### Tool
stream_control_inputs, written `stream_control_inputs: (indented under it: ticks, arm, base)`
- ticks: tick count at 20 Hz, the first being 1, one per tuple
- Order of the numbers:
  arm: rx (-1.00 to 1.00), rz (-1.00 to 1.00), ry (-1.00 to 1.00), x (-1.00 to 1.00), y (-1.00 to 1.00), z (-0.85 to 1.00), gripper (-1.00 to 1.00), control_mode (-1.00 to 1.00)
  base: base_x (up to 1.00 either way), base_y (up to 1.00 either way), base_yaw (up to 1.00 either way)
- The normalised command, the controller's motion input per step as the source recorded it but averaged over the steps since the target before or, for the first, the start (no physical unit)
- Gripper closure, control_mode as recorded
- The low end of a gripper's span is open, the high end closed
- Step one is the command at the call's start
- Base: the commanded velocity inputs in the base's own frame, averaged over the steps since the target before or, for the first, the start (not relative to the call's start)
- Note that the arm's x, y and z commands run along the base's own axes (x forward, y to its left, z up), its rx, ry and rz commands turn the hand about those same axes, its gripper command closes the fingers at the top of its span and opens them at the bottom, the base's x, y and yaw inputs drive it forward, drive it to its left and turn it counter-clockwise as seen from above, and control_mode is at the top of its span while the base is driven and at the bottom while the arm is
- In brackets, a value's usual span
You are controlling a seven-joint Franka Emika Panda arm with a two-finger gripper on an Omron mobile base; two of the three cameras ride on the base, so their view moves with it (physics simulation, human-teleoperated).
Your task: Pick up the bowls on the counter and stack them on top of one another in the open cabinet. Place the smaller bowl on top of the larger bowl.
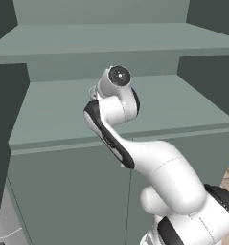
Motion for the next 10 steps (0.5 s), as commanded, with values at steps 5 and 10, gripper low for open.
stream_control_inputs:
  ticks: [5, 10]
  arm:
    - [0.0, 0.0, 0.0, -0.76, 0.0, 0.01, -1.0, -1.0]
    - [0.0, 0.0, 0.0, -0.8, 0.0, 0.02, -1.0, -1.0]
  base:
    - [0.0, 0.0, 0.0]
    - [0.0, 0.0, 0.0]
